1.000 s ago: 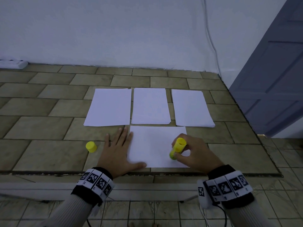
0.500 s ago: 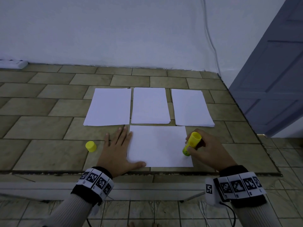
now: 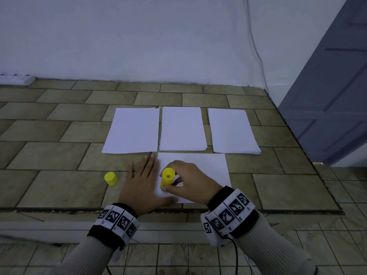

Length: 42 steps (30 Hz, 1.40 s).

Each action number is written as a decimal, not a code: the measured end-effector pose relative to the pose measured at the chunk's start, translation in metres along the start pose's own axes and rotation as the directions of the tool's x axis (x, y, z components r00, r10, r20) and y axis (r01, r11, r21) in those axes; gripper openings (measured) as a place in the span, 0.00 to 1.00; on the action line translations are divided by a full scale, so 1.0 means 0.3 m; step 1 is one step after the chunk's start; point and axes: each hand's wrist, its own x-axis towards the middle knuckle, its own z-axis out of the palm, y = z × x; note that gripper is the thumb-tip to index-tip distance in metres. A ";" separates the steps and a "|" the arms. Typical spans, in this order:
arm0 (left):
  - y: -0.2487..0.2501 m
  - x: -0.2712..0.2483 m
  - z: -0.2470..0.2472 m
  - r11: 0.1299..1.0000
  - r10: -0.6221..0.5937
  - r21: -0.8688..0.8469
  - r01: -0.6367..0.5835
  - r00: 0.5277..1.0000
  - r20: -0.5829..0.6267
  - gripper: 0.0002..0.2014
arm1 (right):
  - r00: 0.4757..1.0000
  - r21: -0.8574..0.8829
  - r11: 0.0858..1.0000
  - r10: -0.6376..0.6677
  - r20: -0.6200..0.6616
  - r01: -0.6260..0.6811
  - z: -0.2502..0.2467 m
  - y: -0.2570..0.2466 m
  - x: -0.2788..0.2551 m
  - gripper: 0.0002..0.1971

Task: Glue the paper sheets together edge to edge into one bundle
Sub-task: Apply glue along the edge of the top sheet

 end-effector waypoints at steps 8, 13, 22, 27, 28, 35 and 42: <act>-0.013 0.006 0.017 0.999 0.035 0.020 -0.036 0.999 0.035 0.62 | 0.991 -0.092 0.995 -0.017 0.133 0.029 0.020 -0.012 0.062 0.16; -0.015 0.008 0.012 1.000 0.012 0.029 -0.013 1.000 0.013 0.65 | 0.995 -0.103 0.994 -0.021 0.098 0.031 -0.030 0.007 0.136 0.13; -0.014 0.007 0.009 0.998 -0.036 0.042 0.035 0.999 0.038 0.69 | 0.995 -0.159 0.983 0.098 0.015 -0.094 -0.079 0.041 0.265 0.12; -0.015 0.009 0.011 0.999 -0.032 0.014 0.031 0.999 0.033 0.70 | 0.993 -0.159 0.981 0.118 0.010 -0.115 -0.080 0.039 0.276 0.14; -0.015 0.010 0.011 1.000 -0.030 0.010 0.030 0.999 0.029 0.70 | 0.992 -0.156 0.980 0.123 0.007 -0.120 -0.081 0.038 0.275 0.14; -0.015 0.005 0.007 1.000 -0.024 0.014 0.023 0.999 0.030 0.69 | 0.989 0.005 0.989 0.146 0.010 -0.146 -0.100 0.040 0.157 0.08; -0.015 0.004 0.009 0.999 -0.020 0.039 0.019 0.999 0.032 0.69 | 0.985 0.070 0.982 0.171 0.034 -0.173 -0.143 0.084 -0.049 0.09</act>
